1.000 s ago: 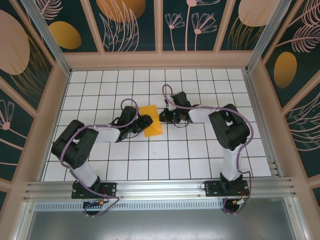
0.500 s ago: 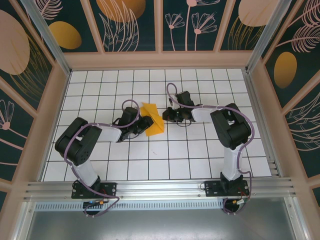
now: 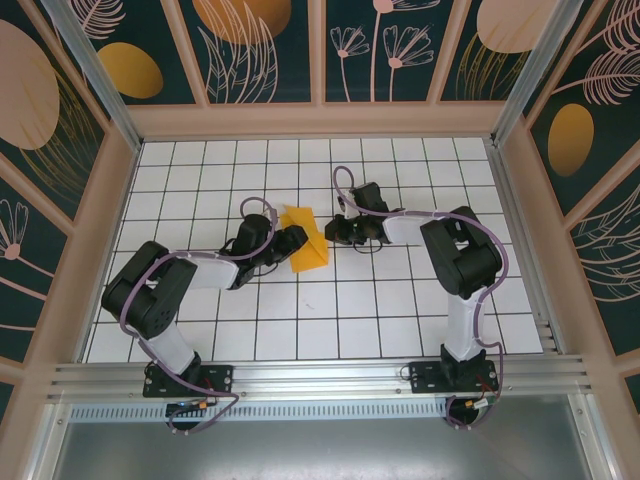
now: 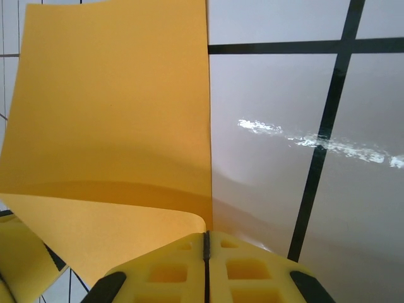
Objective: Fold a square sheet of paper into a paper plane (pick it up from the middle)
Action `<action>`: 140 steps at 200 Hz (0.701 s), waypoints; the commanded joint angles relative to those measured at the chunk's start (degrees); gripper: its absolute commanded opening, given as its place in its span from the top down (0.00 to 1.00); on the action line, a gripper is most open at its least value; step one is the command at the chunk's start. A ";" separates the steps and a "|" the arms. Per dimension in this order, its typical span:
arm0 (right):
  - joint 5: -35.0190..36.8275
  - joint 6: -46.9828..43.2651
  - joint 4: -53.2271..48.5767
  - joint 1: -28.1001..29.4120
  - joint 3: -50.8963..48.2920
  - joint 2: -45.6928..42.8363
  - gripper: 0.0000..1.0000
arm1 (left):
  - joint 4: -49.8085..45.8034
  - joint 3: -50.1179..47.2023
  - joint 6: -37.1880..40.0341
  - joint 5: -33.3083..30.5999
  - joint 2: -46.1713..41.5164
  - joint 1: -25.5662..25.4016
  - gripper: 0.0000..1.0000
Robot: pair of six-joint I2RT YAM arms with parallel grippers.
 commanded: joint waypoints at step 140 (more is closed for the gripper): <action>-2.51 -0.66 0.69 0.36 -0.51 0.47 0.83 | -3.80 7.43 3.39 2.56 8.04 0.42 0.72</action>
